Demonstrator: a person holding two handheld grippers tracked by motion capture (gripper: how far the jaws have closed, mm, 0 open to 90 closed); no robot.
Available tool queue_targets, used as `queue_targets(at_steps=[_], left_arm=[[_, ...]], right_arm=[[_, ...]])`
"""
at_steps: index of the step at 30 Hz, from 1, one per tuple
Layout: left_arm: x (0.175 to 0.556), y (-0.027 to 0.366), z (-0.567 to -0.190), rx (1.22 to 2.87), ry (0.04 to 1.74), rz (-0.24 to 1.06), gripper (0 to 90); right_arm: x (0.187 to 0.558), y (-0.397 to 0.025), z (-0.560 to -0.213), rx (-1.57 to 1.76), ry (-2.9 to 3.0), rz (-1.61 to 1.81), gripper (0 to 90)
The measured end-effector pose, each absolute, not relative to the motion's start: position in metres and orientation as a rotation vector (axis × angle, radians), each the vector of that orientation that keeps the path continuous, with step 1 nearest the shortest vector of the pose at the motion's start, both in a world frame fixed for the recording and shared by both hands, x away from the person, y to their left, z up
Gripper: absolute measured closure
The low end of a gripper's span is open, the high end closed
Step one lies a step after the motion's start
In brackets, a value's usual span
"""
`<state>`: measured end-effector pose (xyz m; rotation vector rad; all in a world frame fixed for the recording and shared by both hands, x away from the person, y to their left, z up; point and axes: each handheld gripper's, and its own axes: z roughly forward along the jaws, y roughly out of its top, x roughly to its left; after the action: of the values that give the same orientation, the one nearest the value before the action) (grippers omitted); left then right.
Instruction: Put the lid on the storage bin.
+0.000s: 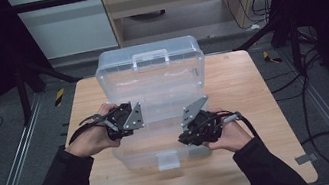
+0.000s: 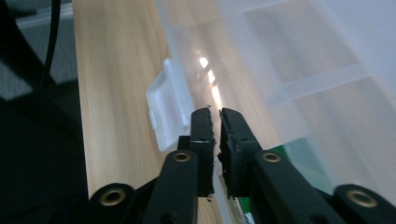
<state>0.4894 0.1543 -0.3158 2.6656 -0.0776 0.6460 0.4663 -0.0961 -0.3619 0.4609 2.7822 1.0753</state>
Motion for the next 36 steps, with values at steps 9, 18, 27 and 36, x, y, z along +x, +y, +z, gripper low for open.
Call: queue_targets(at_steps=[9,18,27,36], left_arm=[[0.489,0.153,-0.316,2.669,-0.074,0.637,85.3],[0.487,0.154,-0.318,2.666,-0.069,0.627,85.0],[0.485,0.155,-0.32,2.663,-0.068,0.616,84.1],[0.484,0.154,-0.32,2.674,-0.055,0.601,83.9]], right_arm=[[0.466,-0.136,-0.34,0.637,2.524,1.388,90.0],[0.488,-0.157,-0.331,0.9,2.219,1.46,90.0],[0.51,-0.17,-0.333,1.043,2.088,1.449,90.0],[0.518,-0.18,-0.331,1.107,2.051,1.446,90.0]])
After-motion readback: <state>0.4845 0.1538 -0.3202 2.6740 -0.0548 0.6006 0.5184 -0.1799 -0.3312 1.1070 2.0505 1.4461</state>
